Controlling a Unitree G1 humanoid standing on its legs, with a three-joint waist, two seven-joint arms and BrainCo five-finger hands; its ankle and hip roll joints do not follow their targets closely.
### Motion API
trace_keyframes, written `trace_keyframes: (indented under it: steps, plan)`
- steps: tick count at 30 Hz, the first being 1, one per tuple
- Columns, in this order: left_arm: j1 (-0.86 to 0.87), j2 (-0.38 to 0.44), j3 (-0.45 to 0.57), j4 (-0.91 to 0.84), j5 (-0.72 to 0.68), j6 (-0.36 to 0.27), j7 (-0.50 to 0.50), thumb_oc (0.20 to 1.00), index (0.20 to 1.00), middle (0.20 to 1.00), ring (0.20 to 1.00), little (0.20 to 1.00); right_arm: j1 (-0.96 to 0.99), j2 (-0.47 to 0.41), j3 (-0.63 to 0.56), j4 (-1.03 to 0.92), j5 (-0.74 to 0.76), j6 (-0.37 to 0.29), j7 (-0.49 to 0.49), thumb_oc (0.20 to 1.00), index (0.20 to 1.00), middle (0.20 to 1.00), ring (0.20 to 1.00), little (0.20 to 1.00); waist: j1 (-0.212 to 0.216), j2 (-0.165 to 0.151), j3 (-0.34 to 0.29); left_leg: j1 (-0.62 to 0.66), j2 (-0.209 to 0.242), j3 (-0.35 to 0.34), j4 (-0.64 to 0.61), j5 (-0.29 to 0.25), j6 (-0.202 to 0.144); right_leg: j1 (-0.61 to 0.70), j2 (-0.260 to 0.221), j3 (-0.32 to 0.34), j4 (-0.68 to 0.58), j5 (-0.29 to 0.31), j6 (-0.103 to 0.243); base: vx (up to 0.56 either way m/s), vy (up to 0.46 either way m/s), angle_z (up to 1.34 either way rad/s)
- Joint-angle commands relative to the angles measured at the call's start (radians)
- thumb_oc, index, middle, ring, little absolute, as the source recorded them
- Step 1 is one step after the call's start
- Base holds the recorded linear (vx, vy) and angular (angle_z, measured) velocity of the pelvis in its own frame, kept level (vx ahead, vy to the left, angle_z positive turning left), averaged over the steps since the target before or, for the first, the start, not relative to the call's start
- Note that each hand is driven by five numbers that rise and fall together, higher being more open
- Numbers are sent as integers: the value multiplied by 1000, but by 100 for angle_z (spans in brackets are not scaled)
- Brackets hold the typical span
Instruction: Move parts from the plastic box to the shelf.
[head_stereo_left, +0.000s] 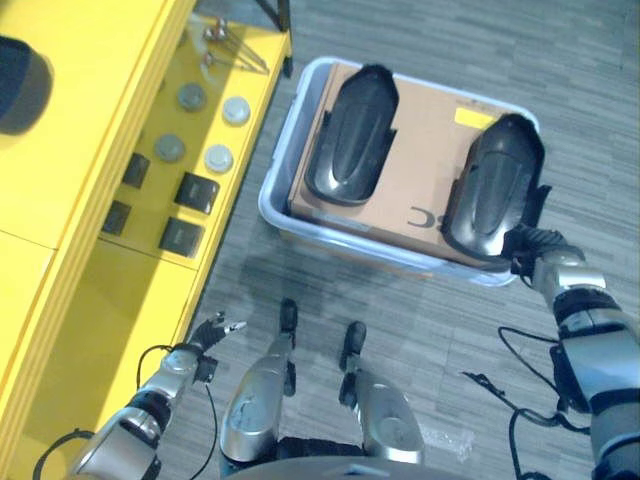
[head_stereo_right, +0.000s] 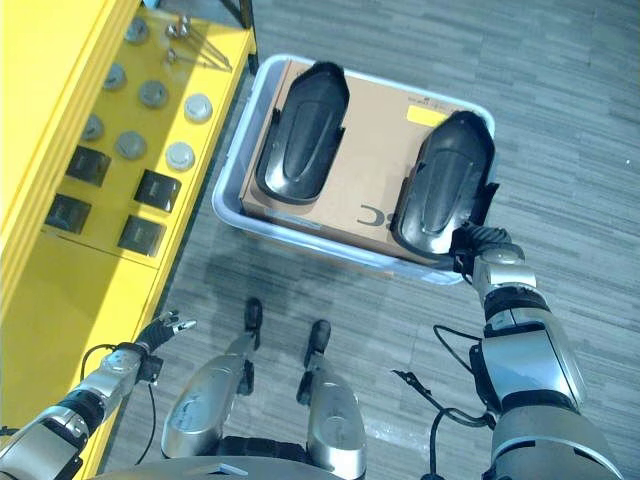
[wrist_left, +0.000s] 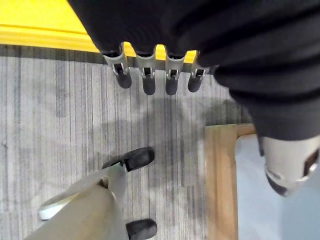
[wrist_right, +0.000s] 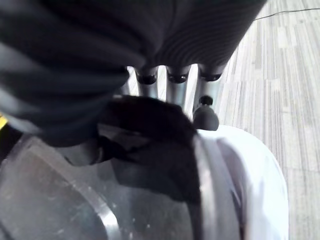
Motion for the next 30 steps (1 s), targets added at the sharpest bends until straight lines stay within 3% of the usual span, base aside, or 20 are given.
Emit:
trace_keyframes:
  steps: [1, 5, 6, 7, 10, 11, 14, 15, 20, 22, 27, 30]
  plan:
    - [21, 1, -13, 1, 24, -40, 31, 1000, 1000, 1000, 1000, 1000, 67, -30, 25, 17, -6, -68, -23, 200, 200, 200, 200, 200, -3, -20, -111, -7, 28, 7, 79, -177, -28, -51, -52, -17, 58, -106, 28, 0, 0, 0]
    - [70, 32, 15, -149, 34, -38, 64, 1000, 1000, 1000, 1000, 1000, 227, -20, -44, -133, -34, -147, -89, 200, 200, 200, 200, 200, -19, -38, -201, 60, 41, 22, 31, -154, -47, 17, -47, -28, 15, -86, 39, 46, -33, 6]
    - [80, 43, 21, -199, 28, -19, 66, 1000, 1000, 1000, 1000, 1000, 256, -23, -59, -178, -54, -141, -106, 200, 200, 200, 200, 200, -21, -40, -218, 75, 43, 28, 17, -149, -50, 32, -45, -31, 2, -80, 42, 50, -20, 5]
    - [98, 74, 40, -343, -1, 40, 83, 1000, 1000, 1000, 1000, 1000, 319, -41, -89, -272, -82, -143, -140, 200, 200, 200, 200, 200, -26, -41, -254, 100, 48, 38, 2, -147, -57, 62, -42, -37, -20, -74, 46, 44, -13, -1]
    - [112, 146, 81, -562, -46, 101, 77, 1000, 1000, 1000, 1000, 1000, 423, -68, -160, -423, -164, -197, -199, 200, 200, 200, 200, 200, -28, -42, -306, 122, 51, 45, -7, -151, -58, 96, -36, -47, -36, -76, 45, 10, -5, -2]
    - [108, 173, 108, -650, -98, 109, 43, 1000, 1000, 1000, 1000, 1000, 459, -82, -190, -493, -222, -230, -234, 200, 200, 200, 200, 200, -31, -43, -324, 130, 52, 48, -7, -153, -58, 107, -35, -51, -35, -80, 46, -43, -18, 2]
    - [100, 195, 171, -834, -235, 137, -29, 1000, 1000, 1000, 1000, 1000, 505, -115, -241, -679, -363, -226, -293, 200, 200, 200, 200, 200, -36, -48, -349, 149, 52, 54, -7, -157, -50, 128, -35, -56, -32, -89, 45, -46, -5, 6]
    - [98, 195, 210, -918, -356, 149, -66, 1000, 1000, 1000, 1000, 1000, 511, -136, -258, -793, -465, -218, -316, 200, 200, 200, 200, 200, -40, -52, -362, 161, 52, 56, -7, -162, -46, 140, -33, -54, -34, -93, 44, -78, 2, 1]
    - [61, 185, 239, -1045, -458, 184, -141, 1000, 1000, 1000, 1000, 1000, 477, -185, -240, -976, -703, -203, -346, 200, 200, 200, 200, 200, -51, -65, -385, 176, 52, 61, -7, -168, -40, 152, -27, -43, -31, -102, 43, -26, -1, -1]
    - [3, 181, 206, -1073, -459, 201, -191, 1000, 1000, 1000, 1000, 1000, 416, -227, -201, -1044, -810, -228, -349, 200, 200, 200, 200, 200, -60, -74, -399, 182, 52, 65, -7, -175, -37, 156, -22, -35, -28, -110, 41, -35, 6, -3]
    - [-183, 140, 87, -1045, -468, 208, -118, 1000, 1000, 1000, 1000, 1000, 198, -315, -53, -1126, -866, -264, -322, 200, 200, 200, 200, 200, -85, -92, -426, 204, 52, 85, -7, -193, -33, 172, -15, -23, -28, -122, 47, -1, 16, -15]
    - [-278, 75, 44, -1018, -496, 202, -74, 1000, 1000, 1000, 1000, 1000, 86, -267, 35, -1122, -841, -291, -285, 200, 200, 200, 200, 200, -94, -98, -434, 212, 52, 92, -7, -202, -33, 179, -12, -16, -34, -124, 49, -11, 17, -14]
